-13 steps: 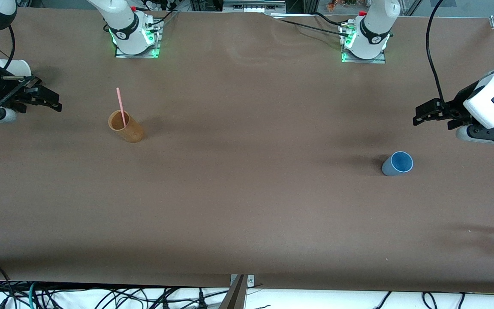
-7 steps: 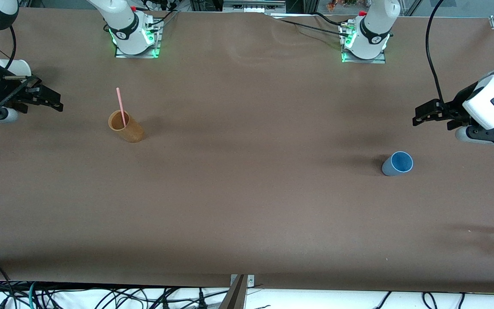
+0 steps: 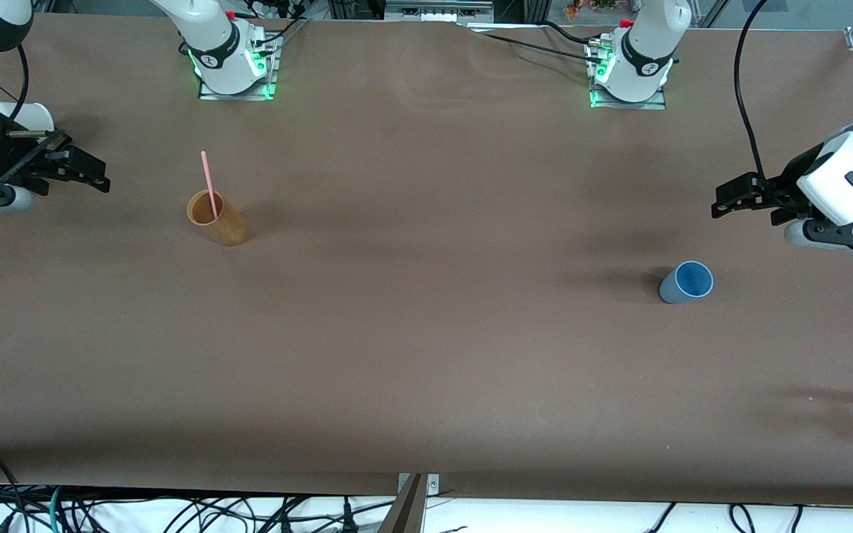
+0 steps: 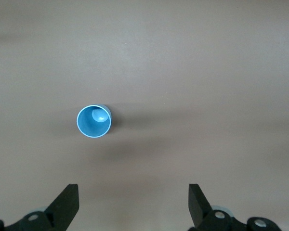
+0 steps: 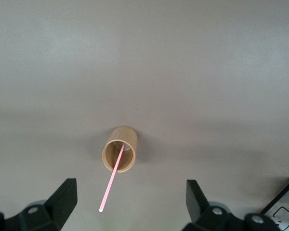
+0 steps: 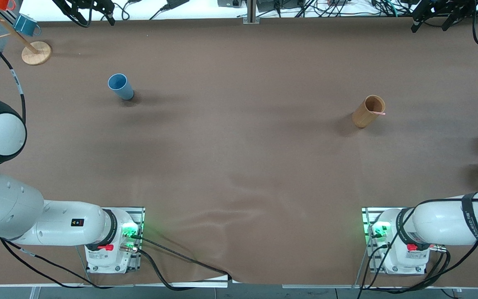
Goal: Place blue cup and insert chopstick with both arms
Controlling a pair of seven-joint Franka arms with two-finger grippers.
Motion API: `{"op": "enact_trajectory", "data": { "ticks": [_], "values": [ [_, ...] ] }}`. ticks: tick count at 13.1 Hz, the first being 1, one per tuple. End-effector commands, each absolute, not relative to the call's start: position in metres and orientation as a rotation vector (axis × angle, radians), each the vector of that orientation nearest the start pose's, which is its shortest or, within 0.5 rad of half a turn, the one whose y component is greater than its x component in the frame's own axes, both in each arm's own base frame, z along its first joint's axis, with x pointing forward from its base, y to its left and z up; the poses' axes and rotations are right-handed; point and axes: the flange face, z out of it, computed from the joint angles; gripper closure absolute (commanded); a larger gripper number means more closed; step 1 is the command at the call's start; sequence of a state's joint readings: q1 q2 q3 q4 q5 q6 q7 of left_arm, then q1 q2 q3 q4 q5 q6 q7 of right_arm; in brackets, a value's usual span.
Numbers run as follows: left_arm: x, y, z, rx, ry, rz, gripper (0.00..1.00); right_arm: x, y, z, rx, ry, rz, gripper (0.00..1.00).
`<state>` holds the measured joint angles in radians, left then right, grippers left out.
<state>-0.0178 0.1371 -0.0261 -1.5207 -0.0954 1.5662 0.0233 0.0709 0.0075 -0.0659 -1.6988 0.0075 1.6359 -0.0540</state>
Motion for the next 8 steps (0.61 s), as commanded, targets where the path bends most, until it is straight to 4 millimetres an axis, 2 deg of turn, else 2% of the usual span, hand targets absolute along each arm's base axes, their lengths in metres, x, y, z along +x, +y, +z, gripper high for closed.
{"op": "enact_trajectory", "data": {
  "ticks": [1, 7, 8],
  "values": [
    [0.593, -0.036, 0.572, -3.248, 0.109, 0.153, 0.00, 0.556, 0.006, 0.571, -3.112, -0.095, 0.114, 0.00],
    [0.595, -0.036, 0.567, -3.249, 0.106, 0.169, 0.00, 0.554, 0.007, 0.568, -3.119, -0.106, 0.150, 0.00],
    [0.595, -0.036, 0.566, -3.249, 0.103, 0.171, 0.00, 0.552, 0.016, 0.567, -3.126, -0.133, 0.184, 0.00]
  ]
}}
